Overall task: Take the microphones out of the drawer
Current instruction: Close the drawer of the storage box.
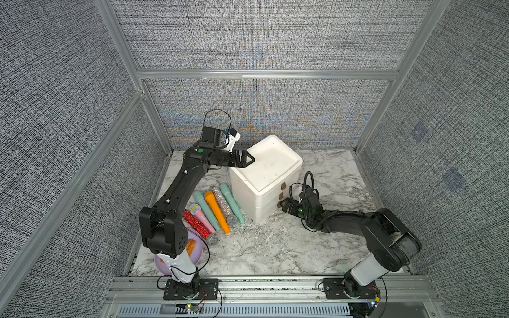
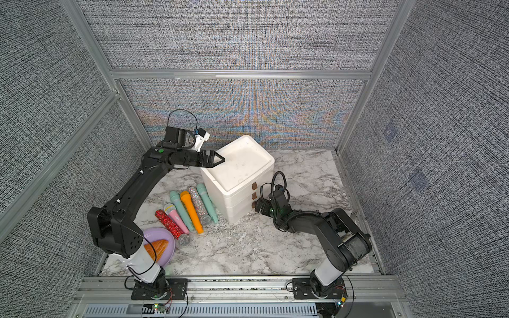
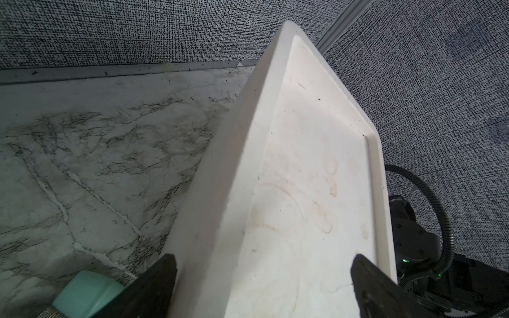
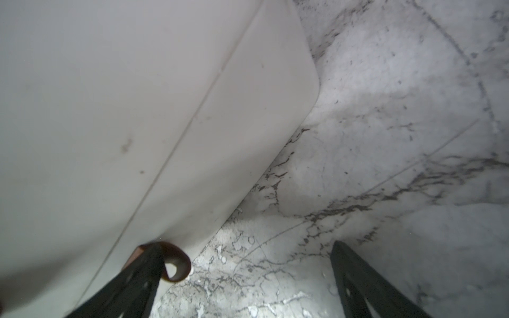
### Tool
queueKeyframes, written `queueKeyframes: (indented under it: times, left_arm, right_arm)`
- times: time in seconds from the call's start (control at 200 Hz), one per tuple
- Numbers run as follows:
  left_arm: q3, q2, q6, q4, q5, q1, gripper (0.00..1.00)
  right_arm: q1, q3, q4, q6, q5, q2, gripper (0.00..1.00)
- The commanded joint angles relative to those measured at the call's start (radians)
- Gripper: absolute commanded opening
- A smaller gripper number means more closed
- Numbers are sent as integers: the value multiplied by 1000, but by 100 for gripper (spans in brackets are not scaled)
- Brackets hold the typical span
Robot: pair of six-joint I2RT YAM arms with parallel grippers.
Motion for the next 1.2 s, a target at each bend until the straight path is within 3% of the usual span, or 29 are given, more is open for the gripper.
queueKeyframes:
  times: [0.0, 0.49, 0.796, 0.981, 1.191]
  left_arm:
    - [-2, -11, -10, -18, 61, -6, 100]
    - [0, -69, 0, -10, 9, 6, 100]
    - [-8, -141, 7, -16, -58, 67, 100]
    - [-97, -263, -51, -28, -323, 91, 100]
    - [-332, -477, -95, 45, -669, 93, 100]
  right_arm:
    - [9, -3, 16, 53, -47, -2, 98]
    - [-64, -102, -160, -43, 19, -187, 98]
    - [-113, -102, -273, -324, 129, -361, 98]
    - [-130, -76, -290, -436, 169, -447, 98]
    - [-130, -95, -240, -591, 235, -539, 98]
